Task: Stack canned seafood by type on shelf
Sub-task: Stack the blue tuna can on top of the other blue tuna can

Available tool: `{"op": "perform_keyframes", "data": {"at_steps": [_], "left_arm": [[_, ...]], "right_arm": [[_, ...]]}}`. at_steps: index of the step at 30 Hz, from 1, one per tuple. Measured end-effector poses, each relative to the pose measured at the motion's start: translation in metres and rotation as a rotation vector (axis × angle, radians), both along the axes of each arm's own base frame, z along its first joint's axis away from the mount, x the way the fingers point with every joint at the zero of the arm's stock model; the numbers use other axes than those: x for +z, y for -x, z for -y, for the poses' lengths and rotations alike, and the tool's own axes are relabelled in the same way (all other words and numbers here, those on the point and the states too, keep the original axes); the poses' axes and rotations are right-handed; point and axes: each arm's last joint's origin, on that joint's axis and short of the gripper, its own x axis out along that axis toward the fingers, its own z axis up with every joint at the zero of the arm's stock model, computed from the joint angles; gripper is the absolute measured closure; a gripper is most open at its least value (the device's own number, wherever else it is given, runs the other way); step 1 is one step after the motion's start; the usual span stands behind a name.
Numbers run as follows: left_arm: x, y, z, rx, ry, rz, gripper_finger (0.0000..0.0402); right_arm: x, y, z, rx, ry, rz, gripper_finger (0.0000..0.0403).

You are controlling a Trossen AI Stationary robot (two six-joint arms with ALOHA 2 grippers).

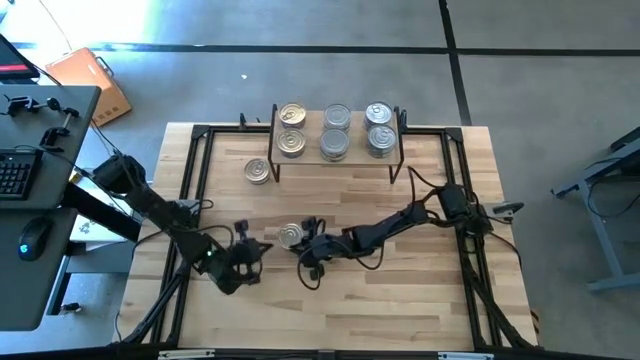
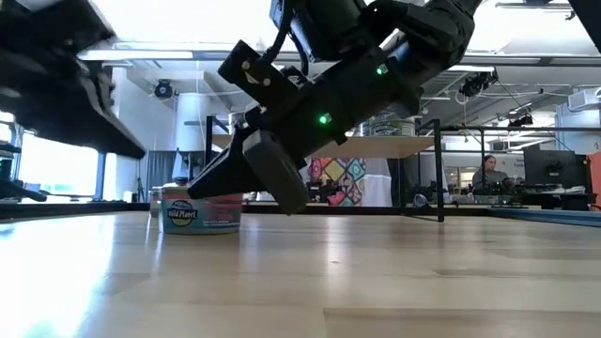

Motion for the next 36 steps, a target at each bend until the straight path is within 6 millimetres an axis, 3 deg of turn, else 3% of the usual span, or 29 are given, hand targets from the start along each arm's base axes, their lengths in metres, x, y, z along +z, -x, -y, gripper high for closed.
{"op": "perform_keyframes", "data": {"at_steps": [5,12,19,26,31,36], "left_arm": [[0.010,0.000,0.019,-0.153,-0.102,0.074,0.0401],[0.004,-0.001,0.023,-0.283,-0.153,-0.017,0.0394],[-0.016,-0.013,0.030,-0.402,-0.232,-0.078,0.0297],[-0.027,-0.020,0.040,-0.534,-0.623,-0.196,0.0187],[-0.037,-0.022,0.038,-0.404,-0.882,-0.253,0.0157],[-0.053,-0.029,0.032,-0.311,-0.877,-0.269,0.0153]], "right_arm": [[0.003,-0.001,0.000,-0.048,-0.093,0.035,0.0392],[0.020,-0.001,0.006,-0.083,-0.236,0.080,0.0400],[0.028,-0.001,0.007,-0.068,-0.344,0.084,0.0402],[0.029,-0.001,0.007,-0.071,-0.381,0.081,0.0402],[0.030,-0.001,0.007,-0.055,-0.413,0.074,0.0403],[0.032,-0.002,0.005,-0.041,-0.424,0.094,0.0403]]}}
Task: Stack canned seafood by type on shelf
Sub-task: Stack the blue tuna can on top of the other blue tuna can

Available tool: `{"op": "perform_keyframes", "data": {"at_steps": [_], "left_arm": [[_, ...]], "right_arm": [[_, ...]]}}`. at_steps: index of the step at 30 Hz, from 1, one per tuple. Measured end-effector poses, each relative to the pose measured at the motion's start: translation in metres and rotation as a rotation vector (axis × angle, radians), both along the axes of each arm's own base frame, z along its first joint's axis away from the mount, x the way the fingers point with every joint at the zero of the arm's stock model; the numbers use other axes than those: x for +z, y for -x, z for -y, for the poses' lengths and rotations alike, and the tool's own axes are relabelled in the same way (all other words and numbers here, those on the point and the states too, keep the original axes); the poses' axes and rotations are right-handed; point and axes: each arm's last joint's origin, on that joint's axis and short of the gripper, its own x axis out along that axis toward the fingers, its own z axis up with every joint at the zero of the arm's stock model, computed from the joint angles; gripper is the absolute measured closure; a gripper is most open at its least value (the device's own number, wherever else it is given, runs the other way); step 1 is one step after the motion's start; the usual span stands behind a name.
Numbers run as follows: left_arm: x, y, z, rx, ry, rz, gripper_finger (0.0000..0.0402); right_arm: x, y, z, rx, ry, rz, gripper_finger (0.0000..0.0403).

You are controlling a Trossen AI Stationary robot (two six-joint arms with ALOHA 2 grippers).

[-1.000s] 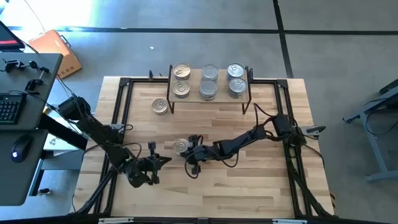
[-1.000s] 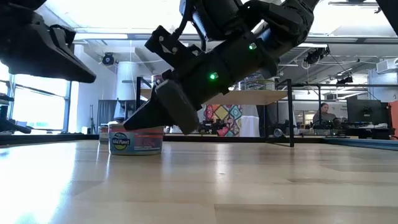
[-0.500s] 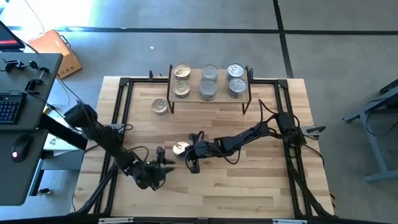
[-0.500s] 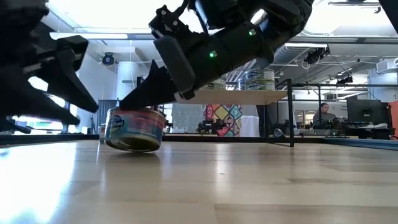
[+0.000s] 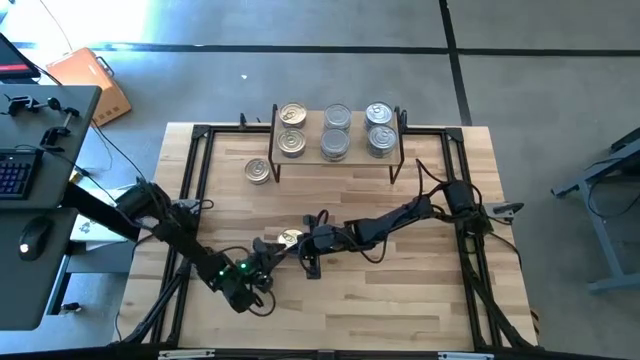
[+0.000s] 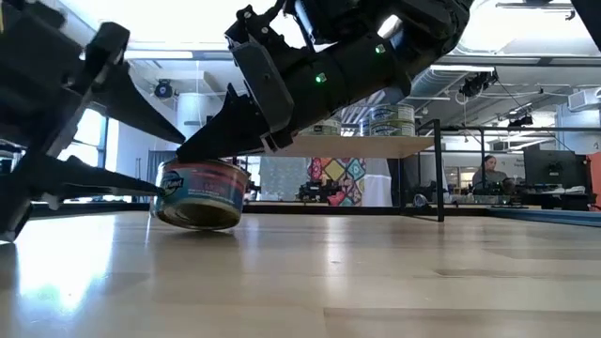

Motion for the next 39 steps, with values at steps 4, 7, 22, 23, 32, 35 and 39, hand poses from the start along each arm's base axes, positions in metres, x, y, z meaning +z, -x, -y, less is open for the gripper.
{"op": "perform_keyframes", "data": {"at_steps": [4,7,22,23,32,35,39], "left_arm": [[-0.006,-0.002,-0.003,0.039,0.010,0.019,0.0153],[-0.006,-0.002,-0.004,0.045,0.032,0.027,0.0153],[-0.007,0.016,0.001,0.079,0.074,0.093,0.0153],[-0.007,0.017,0.001,0.089,0.090,0.102,0.0154],[-0.009,-0.014,-0.022,0.063,0.312,-0.099,0.0191],[-0.007,-0.025,-0.031,0.001,0.385,-0.175,0.0223],[0.003,-0.035,-0.042,-0.050,0.417,-0.202,0.0276]], "right_arm": [[0.001,-0.001,0.000,0.001,-0.005,0.014,0.0403],[0.002,-0.001,-0.001,0.006,-0.009,0.024,0.0402],[0.013,0.003,-0.007,0.030,0.119,0.034,0.0402],[0.018,0.005,-0.010,0.018,0.152,0.038,0.0403],[0.057,0.034,-0.028,-0.081,0.201,-0.057,0.0333],[0.055,0.042,-0.039,-0.046,0.155,-0.126,0.0298],[0.047,0.053,-0.054,0.007,0.150,-0.216,0.0272]]}}
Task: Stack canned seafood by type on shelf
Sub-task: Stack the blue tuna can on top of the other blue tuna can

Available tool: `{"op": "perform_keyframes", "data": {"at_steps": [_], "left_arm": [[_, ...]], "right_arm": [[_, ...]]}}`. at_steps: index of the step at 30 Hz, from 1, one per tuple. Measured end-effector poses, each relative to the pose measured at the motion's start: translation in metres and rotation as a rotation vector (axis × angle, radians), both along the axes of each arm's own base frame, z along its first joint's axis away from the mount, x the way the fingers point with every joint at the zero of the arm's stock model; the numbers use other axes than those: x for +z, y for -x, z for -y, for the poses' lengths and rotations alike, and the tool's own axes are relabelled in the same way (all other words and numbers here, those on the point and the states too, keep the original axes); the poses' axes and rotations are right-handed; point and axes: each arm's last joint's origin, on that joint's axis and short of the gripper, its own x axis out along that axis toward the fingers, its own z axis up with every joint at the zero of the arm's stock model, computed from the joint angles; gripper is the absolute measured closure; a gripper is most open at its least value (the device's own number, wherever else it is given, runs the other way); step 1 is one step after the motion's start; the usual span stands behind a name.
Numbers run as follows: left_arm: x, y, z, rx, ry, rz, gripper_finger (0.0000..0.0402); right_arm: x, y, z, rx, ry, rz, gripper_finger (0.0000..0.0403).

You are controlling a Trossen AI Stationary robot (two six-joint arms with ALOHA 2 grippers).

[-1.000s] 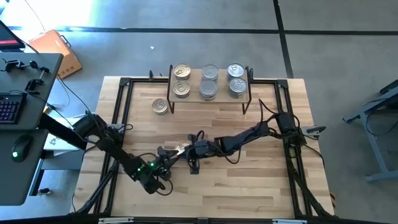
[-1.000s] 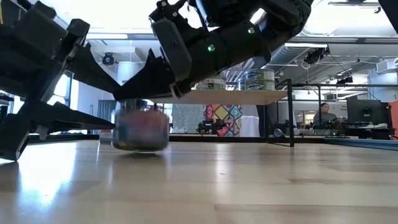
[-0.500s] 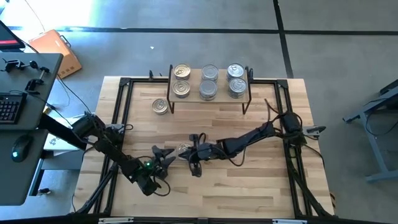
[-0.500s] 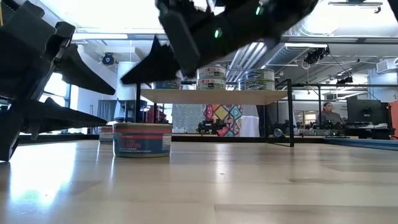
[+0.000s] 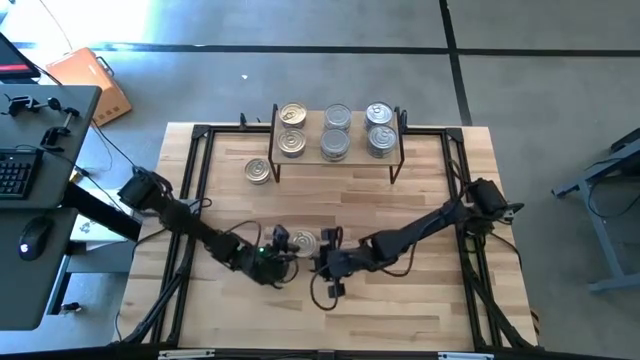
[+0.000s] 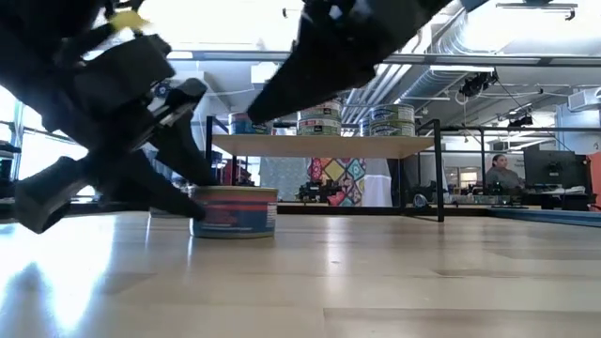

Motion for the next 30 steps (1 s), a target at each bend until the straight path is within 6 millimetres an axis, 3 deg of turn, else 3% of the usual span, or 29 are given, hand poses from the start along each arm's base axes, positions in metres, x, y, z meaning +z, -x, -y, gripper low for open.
{"op": "perform_keyframes", "data": {"at_steps": [10,17,22,26,30], "left_arm": [[0.044,-0.013,-0.013,-0.031,0.176,-0.058,0.0395],[0.081,-0.015,-0.013,0.036,0.226,-0.045,0.0401],[0.093,-0.017,-0.015,0.097,0.289,-0.028,0.0401],[0.094,-0.019,-0.020,0.159,0.354,-0.043,0.0401],[0.095,-0.022,-0.025,0.210,0.406,-0.029,0.0401]], "right_arm": [[-0.033,0.009,-0.024,-0.005,0.067,-0.099,0.0267],[-0.052,0.010,-0.034,-0.041,0.109,-0.103,0.0267],[-0.054,0.011,-0.031,-0.072,0.060,-0.136,0.0267],[-0.061,0.023,-0.036,-0.121,0.089,-0.209,0.0267],[-0.078,0.043,-0.039,-0.197,0.147,-0.165,0.0267]]}}
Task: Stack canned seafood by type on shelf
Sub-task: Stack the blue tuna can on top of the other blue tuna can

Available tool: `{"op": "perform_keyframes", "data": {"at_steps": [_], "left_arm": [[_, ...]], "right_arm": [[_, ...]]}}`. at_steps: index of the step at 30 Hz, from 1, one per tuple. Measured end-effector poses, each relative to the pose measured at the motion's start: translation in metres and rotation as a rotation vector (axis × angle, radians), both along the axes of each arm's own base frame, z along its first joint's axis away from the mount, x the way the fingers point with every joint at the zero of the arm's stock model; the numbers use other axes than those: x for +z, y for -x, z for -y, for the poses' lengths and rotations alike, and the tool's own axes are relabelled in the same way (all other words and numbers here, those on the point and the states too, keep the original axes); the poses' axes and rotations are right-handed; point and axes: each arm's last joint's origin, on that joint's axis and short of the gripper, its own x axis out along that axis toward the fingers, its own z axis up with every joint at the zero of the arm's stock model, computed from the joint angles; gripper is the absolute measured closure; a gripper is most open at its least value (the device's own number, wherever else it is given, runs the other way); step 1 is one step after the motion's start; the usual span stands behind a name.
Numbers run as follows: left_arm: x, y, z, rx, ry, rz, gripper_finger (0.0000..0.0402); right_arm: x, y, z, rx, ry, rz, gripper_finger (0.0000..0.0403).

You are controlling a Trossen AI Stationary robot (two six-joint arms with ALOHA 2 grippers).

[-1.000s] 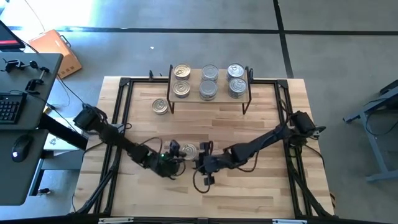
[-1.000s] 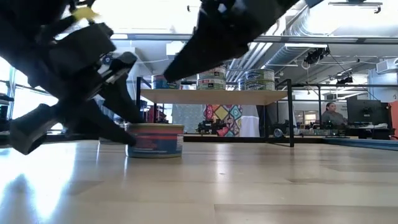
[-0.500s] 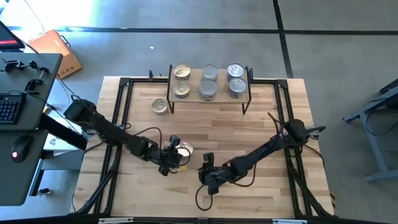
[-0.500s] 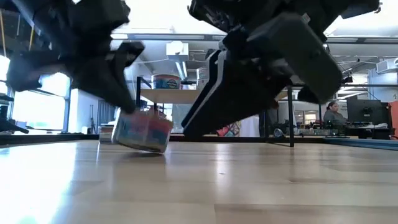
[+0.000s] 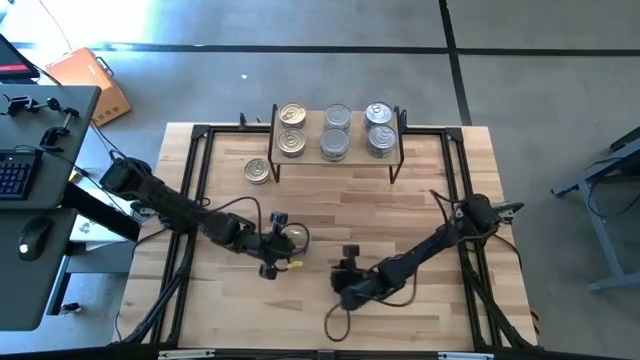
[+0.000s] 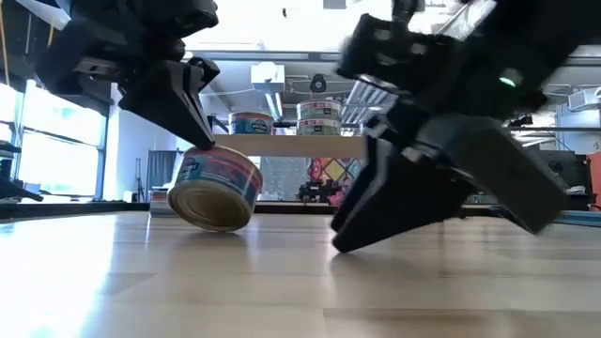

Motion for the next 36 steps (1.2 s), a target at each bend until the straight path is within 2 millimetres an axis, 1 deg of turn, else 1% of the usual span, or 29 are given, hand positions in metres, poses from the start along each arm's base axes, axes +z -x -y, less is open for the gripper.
{"op": "perform_keyframes", "data": {"at_steps": [4,6,8,10,12,14,17,20,22,24,26,30,32,34,36], "left_arm": [[0.000,-0.002,-0.004,0.024,0.052,-0.005,0.0401],[0.000,-0.003,-0.006,0.026,0.063,-0.007,0.0401],[0.000,-0.003,-0.007,0.030,0.065,-0.007,0.0401],[0.000,-0.004,-0.009,0.034,0.068,-0.007,0.0401],[0.000,-0.004,-0.010,0.041,0.081,-0.008,0.0401],[0.000,-0.005,-0.011,0.048,0.100,-0.010,0.0401],[0.000,-0.005,-0.012,0.053,0.103,-0.010,0.0401],[0.000,-0.005,-0.012,0.053,0.103,-0.010,0.0401],[0.000,-0.005,-0.012,0.053,0.103,-0.010,0.0401],[0.001,-0.005,-0.012,0.052,0.103,-0.009,0.0401],[0.001,-0.005,-0.012,0.054,0.104,-0.008,0.0401],[0.001,-0.005,-0.011,0.066,0.112,-0.001,0.0401],[0.001,-0.006,-0.011,0.068,0.112,0.005,0.0401],[0.002,-0.006,-0.011,0.068,0.115,0.013,0.0401],[0.003,-0.007,-0.011,0.067,0.121,0.028,0.0401]], "right_arm": [[-0.015,0.017,0.005,-0.041,-0.066,0.127,0.0267],[-0.019,0.019,0.010,-0.029,-0.106,0.208,0.0267],[-0.021,0.016,0.016,0.008,-0.110,0.279,0.0266],[-0.017,0.011,0.024,0.034,-0.079,0.337,0.0258],[-0.010,0.001,0.030,0.054,-0.029,0.368,0.0241],[-0.003,-0.009,0.036,0.073,0.025,0.374,0.0214],[0.014,-0.028,0.040,0.124,0.119,0.389,0.0164],[0.028,-0.043,0.042,0.203,0.257,0.320,0.0120],[0.034,-0.050,0.044,0.253,0.354,0.253,0.0103],[0.035,-0.055,0.047,0.239,0.448,0.208,0.0098],[0.031,-0.058,0.051,0.240,0.475,0.175,0.0097],[0.018,-0.062,0.053,0.283,0.460,0.162,0.0096],[0.013,-0.065,0.051,0.278,0.460,0.188,0.0097],[0.009,-0.067,0.050,0.257,0.458,0.219,0.0106],[0.007,-0.070,0.050,0.237,0.440,0.259,0.0126]]}}
